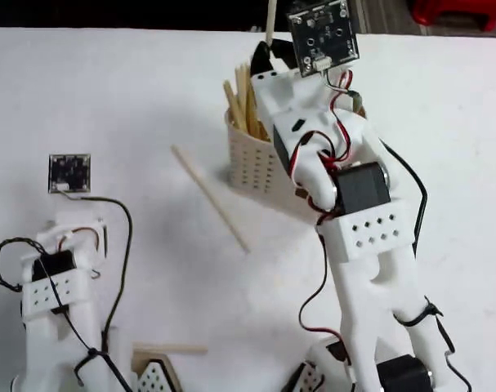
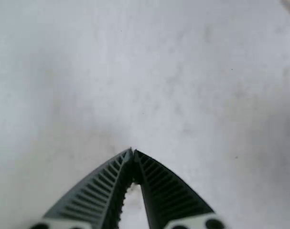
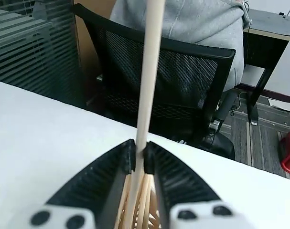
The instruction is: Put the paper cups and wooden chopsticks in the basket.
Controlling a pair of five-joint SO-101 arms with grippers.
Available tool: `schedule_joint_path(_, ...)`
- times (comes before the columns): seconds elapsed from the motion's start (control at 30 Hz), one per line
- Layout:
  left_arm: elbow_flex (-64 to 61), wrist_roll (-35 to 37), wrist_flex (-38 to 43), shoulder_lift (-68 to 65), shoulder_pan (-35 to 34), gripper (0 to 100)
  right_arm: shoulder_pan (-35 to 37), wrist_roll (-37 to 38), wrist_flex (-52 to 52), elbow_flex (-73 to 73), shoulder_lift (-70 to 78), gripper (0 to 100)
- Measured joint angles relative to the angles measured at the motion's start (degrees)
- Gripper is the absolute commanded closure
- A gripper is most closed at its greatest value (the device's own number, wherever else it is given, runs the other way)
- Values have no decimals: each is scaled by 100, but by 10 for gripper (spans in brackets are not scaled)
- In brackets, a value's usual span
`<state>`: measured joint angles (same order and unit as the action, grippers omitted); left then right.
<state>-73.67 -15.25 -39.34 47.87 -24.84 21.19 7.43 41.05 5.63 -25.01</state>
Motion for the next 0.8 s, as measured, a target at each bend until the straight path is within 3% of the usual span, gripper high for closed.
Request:
schedule_joint_path(0.2,0,0,0,0,0,976,176,0,774,9,-193,860)
schedule_joint_path(0.5,0,0,0,0,0,976,1556,0,3182,378,-580,858)
schedule_joint_path(0.63,0,0,0,0,0,976,1996,0,3305,1125,-273,858)
schedule_joint_path(0.8,0,0,0,0,0,976,2110,0,2725,1556,519,858)
